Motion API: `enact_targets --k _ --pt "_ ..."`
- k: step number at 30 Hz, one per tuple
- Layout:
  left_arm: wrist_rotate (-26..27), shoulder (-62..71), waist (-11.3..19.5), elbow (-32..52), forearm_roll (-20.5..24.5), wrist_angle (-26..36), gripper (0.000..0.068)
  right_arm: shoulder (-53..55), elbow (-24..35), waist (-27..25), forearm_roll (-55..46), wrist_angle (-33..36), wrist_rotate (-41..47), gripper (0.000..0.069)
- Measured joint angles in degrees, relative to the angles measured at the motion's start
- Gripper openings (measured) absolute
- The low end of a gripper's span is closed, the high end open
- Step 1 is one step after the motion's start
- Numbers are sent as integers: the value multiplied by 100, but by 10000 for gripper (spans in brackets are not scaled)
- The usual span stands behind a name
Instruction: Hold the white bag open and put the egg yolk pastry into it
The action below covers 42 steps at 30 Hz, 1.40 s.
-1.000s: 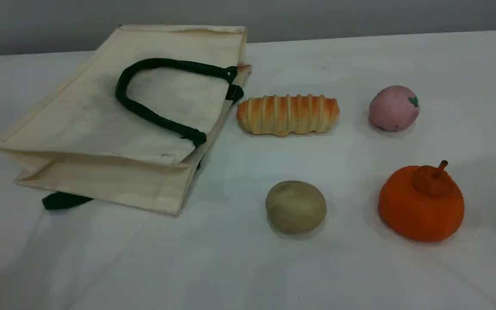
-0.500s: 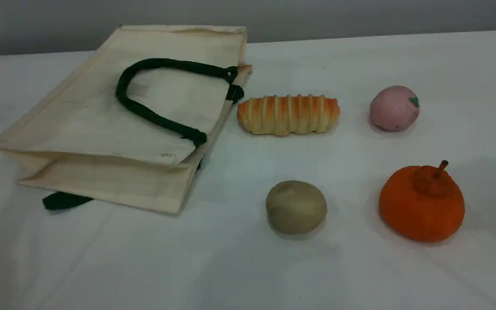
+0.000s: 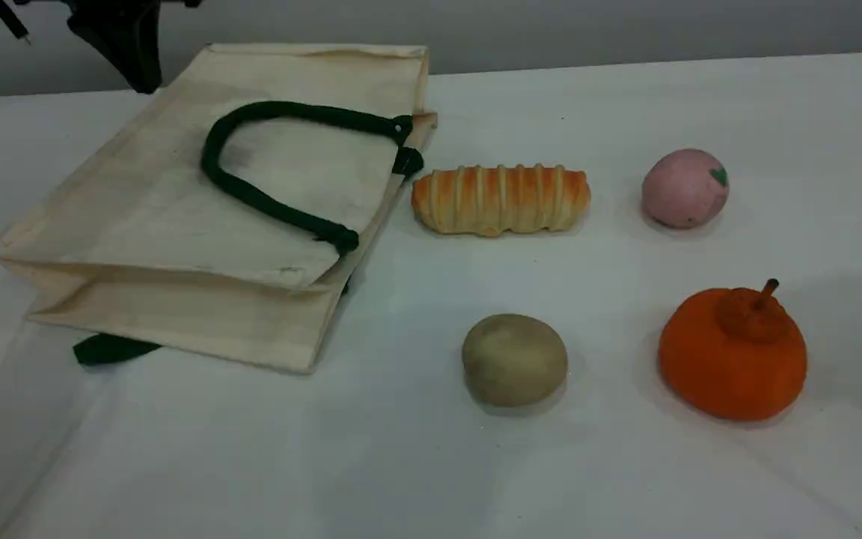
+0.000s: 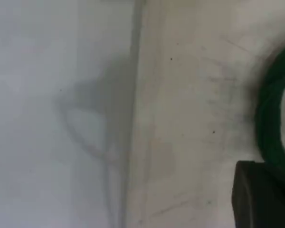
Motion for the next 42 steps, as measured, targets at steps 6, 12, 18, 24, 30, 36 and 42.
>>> enact_targets --k 6,12,18,24,30,36,42 --pt "23 100 0 0 24 0 20 0 0 0 5 0 0 382" --pt "23 192 -24 -5 2 11 82 0 0 0 5 0 0 382" --pt "23 204 -206 -5 -250 -106 287 0 0 0 97 0 0 382" --pt "-40 328 -230 -5 -205 -303 447 0 0 0 97 0 0 382" --pt "-40 531 -225 -5 -196 -303 461 0 0 0 92 11 -7 382" --pt "-40 740 -225 -5 -208 -328 462 0 0 0 92 11 -7 382" --pt "-39 757 -225 -5 -214 -448 429 0 0 0 92 11 -7 382"
